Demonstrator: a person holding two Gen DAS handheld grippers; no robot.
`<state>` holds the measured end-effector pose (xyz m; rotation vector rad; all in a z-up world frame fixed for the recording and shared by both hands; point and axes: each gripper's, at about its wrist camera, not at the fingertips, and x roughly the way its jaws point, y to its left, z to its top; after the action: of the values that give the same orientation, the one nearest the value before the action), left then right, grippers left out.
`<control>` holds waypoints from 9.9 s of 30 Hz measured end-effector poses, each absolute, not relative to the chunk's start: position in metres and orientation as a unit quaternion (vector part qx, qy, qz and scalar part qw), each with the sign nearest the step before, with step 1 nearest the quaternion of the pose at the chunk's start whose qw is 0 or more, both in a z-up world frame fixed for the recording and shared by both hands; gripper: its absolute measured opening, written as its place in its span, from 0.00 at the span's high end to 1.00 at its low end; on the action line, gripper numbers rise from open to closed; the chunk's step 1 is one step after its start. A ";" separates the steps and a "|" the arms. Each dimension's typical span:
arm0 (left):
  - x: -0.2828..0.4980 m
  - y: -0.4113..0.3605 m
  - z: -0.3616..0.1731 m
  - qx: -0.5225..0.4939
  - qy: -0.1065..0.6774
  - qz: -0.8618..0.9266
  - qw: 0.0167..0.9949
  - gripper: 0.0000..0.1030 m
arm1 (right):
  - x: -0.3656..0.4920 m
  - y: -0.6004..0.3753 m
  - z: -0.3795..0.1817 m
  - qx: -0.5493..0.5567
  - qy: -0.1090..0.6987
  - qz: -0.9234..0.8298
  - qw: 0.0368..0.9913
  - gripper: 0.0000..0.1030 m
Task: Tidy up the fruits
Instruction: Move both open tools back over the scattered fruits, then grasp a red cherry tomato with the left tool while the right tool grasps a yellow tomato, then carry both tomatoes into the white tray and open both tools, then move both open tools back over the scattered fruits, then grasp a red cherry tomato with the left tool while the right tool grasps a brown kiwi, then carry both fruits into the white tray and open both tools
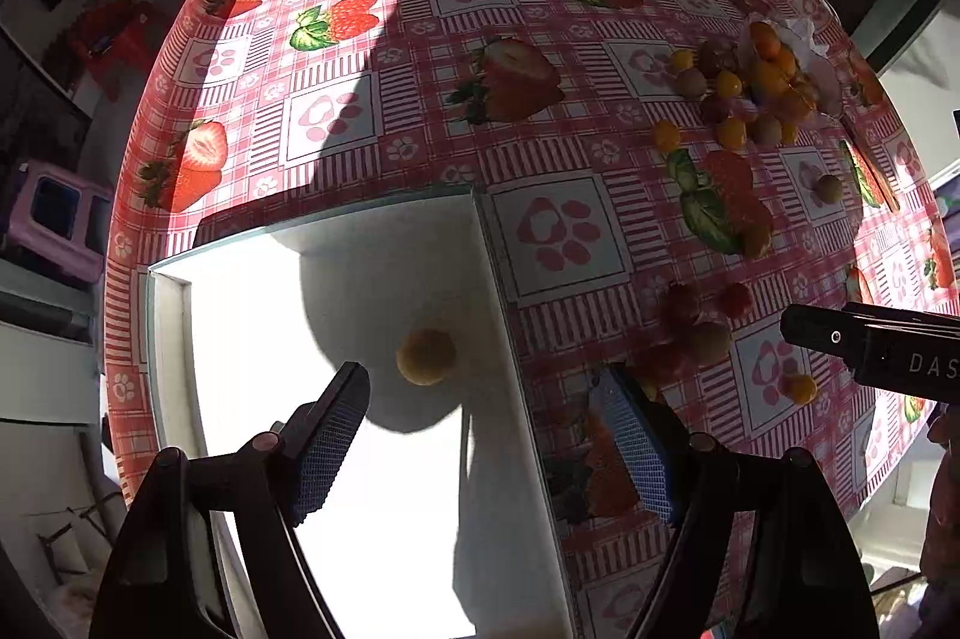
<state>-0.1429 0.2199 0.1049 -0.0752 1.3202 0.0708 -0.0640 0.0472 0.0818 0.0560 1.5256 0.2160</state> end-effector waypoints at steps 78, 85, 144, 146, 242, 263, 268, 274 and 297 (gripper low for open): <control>-0.185 0.245 0.105 -0.132 0.604 0.041 0.785 0.79 | -0.120 0.071 0.088 -0.005 0.683 0.178 0.709 0.79; -0.214 0.281 0.103 -0.156 0.600 0.080 0.780 0.79 | -0.126 0.117 0.093 -0.034 0.678 0.216 0.702 0.79; -0.205 0.250 0.105 -0.047 0.612 0.080 0.785 0.21 | -0.102 0.130 0.091 -0.012 0.674 0.203 0.711 0.29; -0.195 0.233 0.110 -0.038 0.609 0.062 0.790 0.21 | -0.095 0.101 0.087 -0.004 0.677 0.177 0.714 0.28; -0.084 0.078 0.052 -0.030 0.635 -0.067 0.769 0.79 | -0.038 -0.082 0.074 0.031 0.668 0.077 0.740 0.71; -0.148 0.169 0.100 -0.099 0.601 -0.012 0.793 0.79 | -0.067 0.005 0.089 -0.016 0.663 0.147 0.734 0.71; -0.174 0.206 0.102 -0.117 0.597 0.022 0.793 0.79 | -0.086 0.045 0.089 -0.037 0.662 0.178 0.727 0.71; -0.208 0.250 0.102 -0.139 0.594 0.069 0.789 0.79 | -0.108 0.100 0.089 -0.061 0.660 0.219 0.716 0.71; -0.280 0.334 0.050 -0.187 0.618 0.165 0.745 0.79 | -0.149 0.269 0.048 -0.150 0.670 0.310 0.658 0.71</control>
<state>-0.2802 0.3338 0.0496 -0.4088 1.3538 0.3613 -0.1487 0.2689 0.0485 -0.3403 1.5168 0.7014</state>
